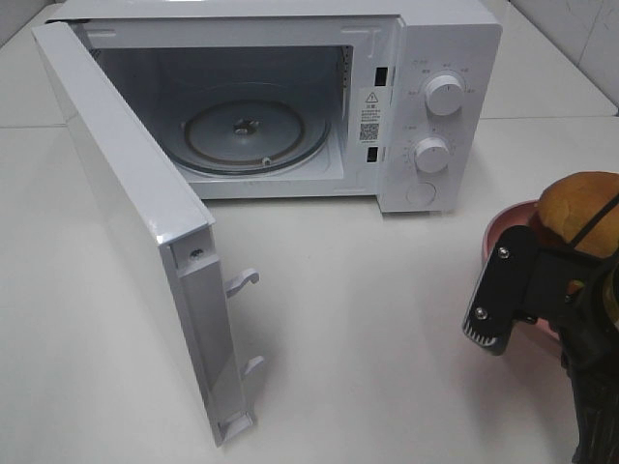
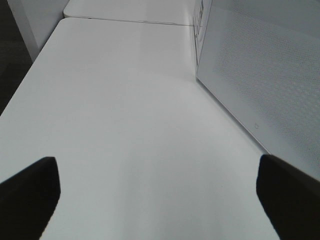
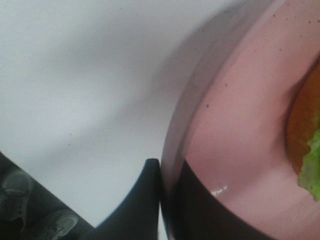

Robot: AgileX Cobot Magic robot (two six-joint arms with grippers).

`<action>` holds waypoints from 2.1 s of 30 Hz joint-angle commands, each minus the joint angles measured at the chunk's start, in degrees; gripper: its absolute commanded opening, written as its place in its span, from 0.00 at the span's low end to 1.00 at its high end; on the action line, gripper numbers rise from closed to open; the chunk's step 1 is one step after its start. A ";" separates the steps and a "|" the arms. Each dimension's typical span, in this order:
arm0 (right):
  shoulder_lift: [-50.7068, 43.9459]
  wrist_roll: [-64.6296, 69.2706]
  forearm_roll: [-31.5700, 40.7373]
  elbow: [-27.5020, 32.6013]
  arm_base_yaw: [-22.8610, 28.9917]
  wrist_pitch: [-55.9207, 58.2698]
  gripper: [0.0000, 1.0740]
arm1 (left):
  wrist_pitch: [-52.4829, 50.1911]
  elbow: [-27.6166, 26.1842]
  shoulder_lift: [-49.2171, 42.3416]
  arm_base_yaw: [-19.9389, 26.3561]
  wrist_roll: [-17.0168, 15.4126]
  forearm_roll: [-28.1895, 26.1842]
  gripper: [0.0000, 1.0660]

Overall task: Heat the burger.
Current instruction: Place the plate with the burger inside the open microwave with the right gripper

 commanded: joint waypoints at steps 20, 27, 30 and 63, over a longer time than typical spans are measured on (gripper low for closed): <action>-0.57 -0.86 -2.98 0.23 0.63 -2.86 0.03 | -0.29 -0.06 -0.17 0.06 -0.06 -0.40 0.94; -0.52 -8.65 -5.39 0.23 0.63 -6.30 0.00 | -0.29 -0.06 -0.17 0.06 -0.06 -0.40 0.94; -0.52 -11.00 -7.73 0.23 0.63 -9.05 0.00 | -0.29 -0.06 -0.17 0.06 -0.06 -0.40 0.94; 0.23 -50.82 -5.44 -0.34 0.63 -25.84 0.00 | -0.29 -0.06 -0.17 0.06 -0.06 -0.40 0.94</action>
